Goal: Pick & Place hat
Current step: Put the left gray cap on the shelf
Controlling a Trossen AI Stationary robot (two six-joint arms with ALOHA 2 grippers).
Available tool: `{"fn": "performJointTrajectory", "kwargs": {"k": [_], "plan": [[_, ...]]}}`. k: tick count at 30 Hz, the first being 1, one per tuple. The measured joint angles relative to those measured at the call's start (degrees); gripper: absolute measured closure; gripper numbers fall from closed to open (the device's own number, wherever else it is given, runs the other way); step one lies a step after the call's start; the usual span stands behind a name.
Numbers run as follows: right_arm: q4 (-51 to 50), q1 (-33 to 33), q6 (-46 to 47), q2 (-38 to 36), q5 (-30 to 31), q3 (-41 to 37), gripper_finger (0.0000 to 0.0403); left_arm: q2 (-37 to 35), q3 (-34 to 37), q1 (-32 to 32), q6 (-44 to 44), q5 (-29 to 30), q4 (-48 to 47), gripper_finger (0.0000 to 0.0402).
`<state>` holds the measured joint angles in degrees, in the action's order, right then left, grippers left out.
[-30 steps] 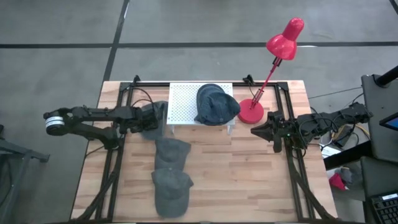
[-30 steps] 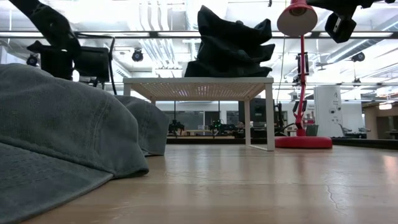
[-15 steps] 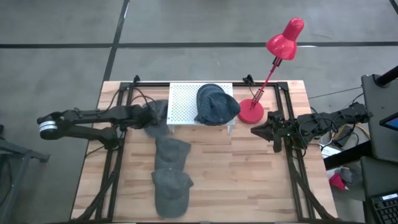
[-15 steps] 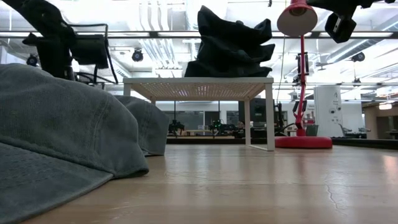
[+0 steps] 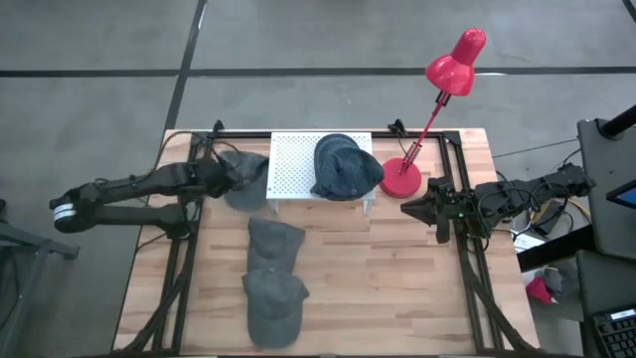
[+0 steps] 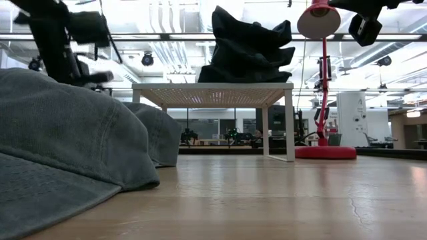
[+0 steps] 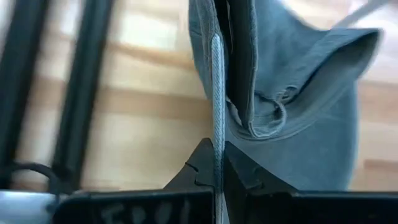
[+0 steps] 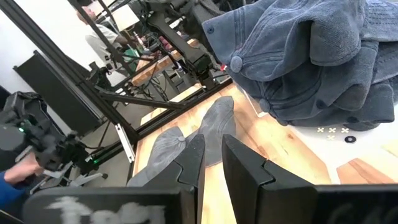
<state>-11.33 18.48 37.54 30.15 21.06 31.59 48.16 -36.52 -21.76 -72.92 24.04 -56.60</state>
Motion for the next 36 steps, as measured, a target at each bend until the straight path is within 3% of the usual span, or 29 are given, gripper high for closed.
{"fn": "performJointTrajectory", "kwargs": {"k": [12, 22, 27, 36], "plan": [[0.00, 0.00, -0.22, 0.00, 0.11, 0.00, 0.0351, 3.99, -24.13, 0.09, 8.39, 13.33, -17.60, 0.0399], [0.00, -0.02, -0.23, 0.00, 0.10, 0.00, 0.0351, 16.18, -42.25, 0.17, 16.34, 18.17, -33.88, 0.0399], [-0.02, 0.00, -0.22, 0.09, 0.09, 0.00, 0.0351, 22.23, -45.93, 0.26, 23.79, 17.69, -33.28, 0.0399], [-0.11, -0.02, -0.15, 0.07, 0.07, 0.00, 0.0351, 31.04, -44.03, 0.33, 28.87, 18.09, -33.39, 0.0399]]}}
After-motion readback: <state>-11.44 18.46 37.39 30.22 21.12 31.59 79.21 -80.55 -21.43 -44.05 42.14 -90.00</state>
